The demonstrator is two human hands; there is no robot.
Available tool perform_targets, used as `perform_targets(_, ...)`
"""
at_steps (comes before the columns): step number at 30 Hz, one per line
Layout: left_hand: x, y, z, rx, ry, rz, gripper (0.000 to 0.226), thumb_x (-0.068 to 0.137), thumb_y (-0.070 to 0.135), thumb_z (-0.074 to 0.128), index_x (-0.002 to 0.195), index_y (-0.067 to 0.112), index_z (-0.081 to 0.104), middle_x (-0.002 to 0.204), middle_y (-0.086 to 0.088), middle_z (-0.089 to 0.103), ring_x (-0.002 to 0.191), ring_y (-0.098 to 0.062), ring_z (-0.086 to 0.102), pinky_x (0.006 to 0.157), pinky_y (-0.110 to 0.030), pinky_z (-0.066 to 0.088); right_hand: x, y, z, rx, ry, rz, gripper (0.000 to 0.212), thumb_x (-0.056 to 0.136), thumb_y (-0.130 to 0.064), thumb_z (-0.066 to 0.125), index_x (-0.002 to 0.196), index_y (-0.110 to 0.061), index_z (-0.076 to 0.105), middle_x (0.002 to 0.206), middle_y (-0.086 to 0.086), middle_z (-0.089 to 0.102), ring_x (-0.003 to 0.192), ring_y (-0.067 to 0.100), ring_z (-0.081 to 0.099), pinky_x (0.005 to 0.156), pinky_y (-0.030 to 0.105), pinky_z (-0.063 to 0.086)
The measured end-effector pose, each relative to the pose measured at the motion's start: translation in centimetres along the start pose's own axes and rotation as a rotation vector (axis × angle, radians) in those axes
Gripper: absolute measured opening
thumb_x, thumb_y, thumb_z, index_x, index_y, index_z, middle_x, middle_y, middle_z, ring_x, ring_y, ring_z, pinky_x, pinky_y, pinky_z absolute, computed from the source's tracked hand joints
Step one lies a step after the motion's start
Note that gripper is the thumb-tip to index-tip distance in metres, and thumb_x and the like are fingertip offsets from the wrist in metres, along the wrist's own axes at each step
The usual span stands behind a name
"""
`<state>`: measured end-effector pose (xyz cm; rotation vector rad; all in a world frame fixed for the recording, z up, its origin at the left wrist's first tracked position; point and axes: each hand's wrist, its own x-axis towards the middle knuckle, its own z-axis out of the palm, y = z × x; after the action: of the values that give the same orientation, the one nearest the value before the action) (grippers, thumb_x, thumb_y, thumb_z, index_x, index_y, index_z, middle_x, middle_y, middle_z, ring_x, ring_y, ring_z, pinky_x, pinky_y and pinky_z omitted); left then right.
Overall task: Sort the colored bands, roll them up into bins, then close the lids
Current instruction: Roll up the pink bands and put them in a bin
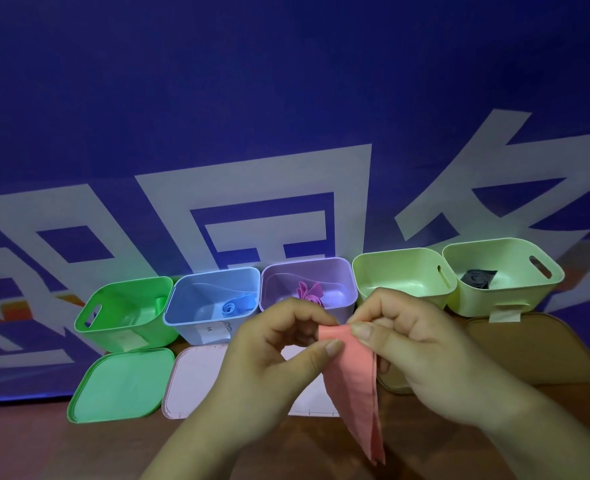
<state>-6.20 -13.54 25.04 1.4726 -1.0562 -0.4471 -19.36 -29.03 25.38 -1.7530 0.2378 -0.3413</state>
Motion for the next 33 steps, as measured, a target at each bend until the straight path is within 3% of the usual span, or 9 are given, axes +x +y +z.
perform_targets(5,-0.1,-0.1,0.1,-0.06,0.02,-0.038,0.016,0.076,0.031,0.076,0.091,0.028,0.073,0.084,-0.005,0.071,0.08,-0.019,0.066,0.076,-0.029,0.052,0.0,-0.2,0.3,-0.011,0.013,-0.005,0.013,0.087,-0.034,0.057,0.086,-0.023,0.064,0.061,-0.005,0.054,0.061,0.008,0.051,0.062,0.02,0.043)
perform_targets(8,-0.1,-0.1,0.2,-0.13,0.037,-0.063,0.017,0.074,0.03,0.076,0.09,0.025,0.073,0.081,-0.008,0.071,0.078,-0.018,0.065,0.075,-0.03,0.051,-0.2,-0.2,0.5,-0.042,0.039,-0.055,0.022,0.085,-0.045,0.059,0.097,-0.026,0.063,0.068,0.003,0.055,0.065,0.019,0.05,0.063,0.034,0.045)
perform_targets(11,0.0,0.1,0.2,-0.185,0.035,-0.076,0.017,0.075,0.027,0.076,0.09,0.02,0.072,0.08,-0.01,0.069,0.076,-0.019,0.063,0.073,-0.03,0.051,-0.4,0.0,0.7,-0.052,0.084,-0.118,0.027,0.078,-0.047,0.066,0.1,-0.031,0.063,0.083,0.004,0.064,0.079,0.027,0.06,0.075,0.045,0.052)
perform_targets(15,0.1,0.3,0.3,-0.28,0.043,-0.1,0.013,0.081,0.01,0.072,0.092,0.015,0.068,0.074,-0.008,0.065,0.071,-0.018,0.061,0.067,-0.026,0.051,-0.4,0.4,1.1,-0.085,0.145,-0.187,0.025,0.076,-0.04,0.073,0.098,-0.033,0.064,0.082,0.004,0.064,0.074,0.028,0.059,0.072,0.047,0.054)
perform_targets(20,-0.1,0.2,0.4,-0.32,0.011,-0.117,0.017,0.082,0.019,0.072,0.097,0.016,0.064,0.075,-0.01,0.06,0.073,-0.021,0.056,0.068,-0.028,0.048,-0.4,0.6,1.2,-0.1,0.178,-0.224,0.019,0.079,-0.038,0.071,0.096,-0.033,0.066,0.082,0.004,0.065,0.074,0.028,0.061,0.07,0.042,0.053)
perform_targets(24,-0.2,0.1,0.3,-0.278,-0.003,-0.094,0.016,0.083,0.028,0.069,0.095,0.018,0.065,0.074,-0.007,0.058,0.07,-0.017,0.053,0.066,-0.027,0.045,-0.3,0.5,1.1,-0.124,0.175,-0.206,0.013,0.08,-0.041,0.068,0.091,-0.033,0.067,0.081,0.002,0.067,0.074,0.023,0.063,0.069,0.041,0.054)
perform_targets(29,-0.4,0.1,0.0,-0.115,0.002,-0.04,0.015,0.086,0.034,0.067,0.099,0.025,0.067,0.082,-0.02,0.06,0.076,-0.019,0.057,0.074,-0.032,0.047,-0.3,0.3,1.1,-0.104,0.153,-0.185,0.018,0.082,-0.044,0.065,0.091,-0.029,0.067,0.079,0.006,0.067,0.073,0.025,0.063,0.069,0.048,0.053)
perform_targets(33,-0.5,0.3,-0.2,-0.041,-0.012,-0.029,0.014,0.087,0.025,0.071,0.099,0.031,0.067,0.083,-0.003,0.069,0.081,-0.016,0.064,0.077,-0.026,0.051,-0.2,0.2,1.2,-0.067,0.141,-0.182,0.02,0.083,-0.043,0.064,0.094,-0.027,0.065,0.078,0.01,0.064,0.074,0.032,0.059,0.07,0.051,0.051)
